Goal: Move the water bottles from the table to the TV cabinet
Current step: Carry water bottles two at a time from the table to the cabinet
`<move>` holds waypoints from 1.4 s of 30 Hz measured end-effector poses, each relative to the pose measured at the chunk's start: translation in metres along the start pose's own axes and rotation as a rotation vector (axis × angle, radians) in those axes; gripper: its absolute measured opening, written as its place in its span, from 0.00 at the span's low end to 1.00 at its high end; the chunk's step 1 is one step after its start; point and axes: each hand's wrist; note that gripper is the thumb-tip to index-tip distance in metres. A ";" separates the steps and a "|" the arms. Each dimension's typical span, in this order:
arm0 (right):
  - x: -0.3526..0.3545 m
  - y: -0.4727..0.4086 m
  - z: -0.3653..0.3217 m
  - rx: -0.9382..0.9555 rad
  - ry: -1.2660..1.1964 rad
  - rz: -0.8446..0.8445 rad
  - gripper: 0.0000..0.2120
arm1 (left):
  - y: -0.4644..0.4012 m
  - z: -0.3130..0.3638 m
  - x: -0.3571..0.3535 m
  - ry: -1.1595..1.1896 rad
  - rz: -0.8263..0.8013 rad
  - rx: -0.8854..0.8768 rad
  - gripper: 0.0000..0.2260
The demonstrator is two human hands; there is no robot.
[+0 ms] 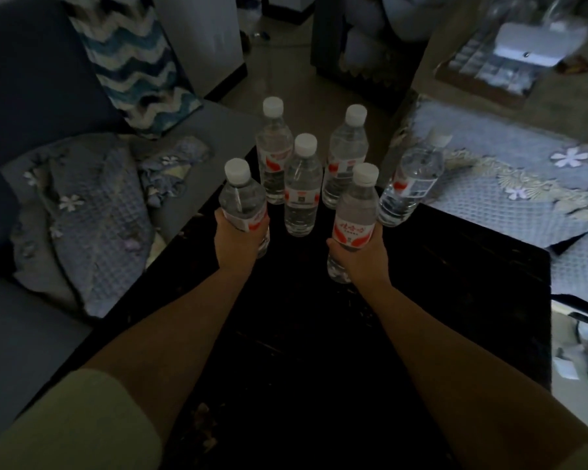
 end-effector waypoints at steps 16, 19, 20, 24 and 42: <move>0.107 0.133 0.030 -0.070 0.111 -0.065 0.33 | 0.153 -0.002 0.032 0.056 -0.625 0.027 0.30; 0.148 0.171 0.035 -0.070 0.136 -0.041 0.31 | 0.202 0.000 0.027 0.008 -0.700 0.024 0.31; 0.164 0.185 0.038 -0.066 0.149 -0.031 0.30 | 0.217 0.003 0.024 -0.014 -0.737 0.027 0.33; 0.229 0.244 0.049 -0.065 0.208 0.062 0.28 | 0.280 0.015 0.009 -0.053 -0.865 -0.024 0.34; 0.430 0.476 0.103 -0.380 0.243 0.762 0.35 | 0.527 0.055 -0.104 -0.316 -1.376 -0.576 0.32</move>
Point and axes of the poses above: each hand's wrist, its own y-axis away from the middle knuckle, its own x-axis out of the back of the hand, z = x × y, and after that the axes turned 1 degree about -y, right-handed
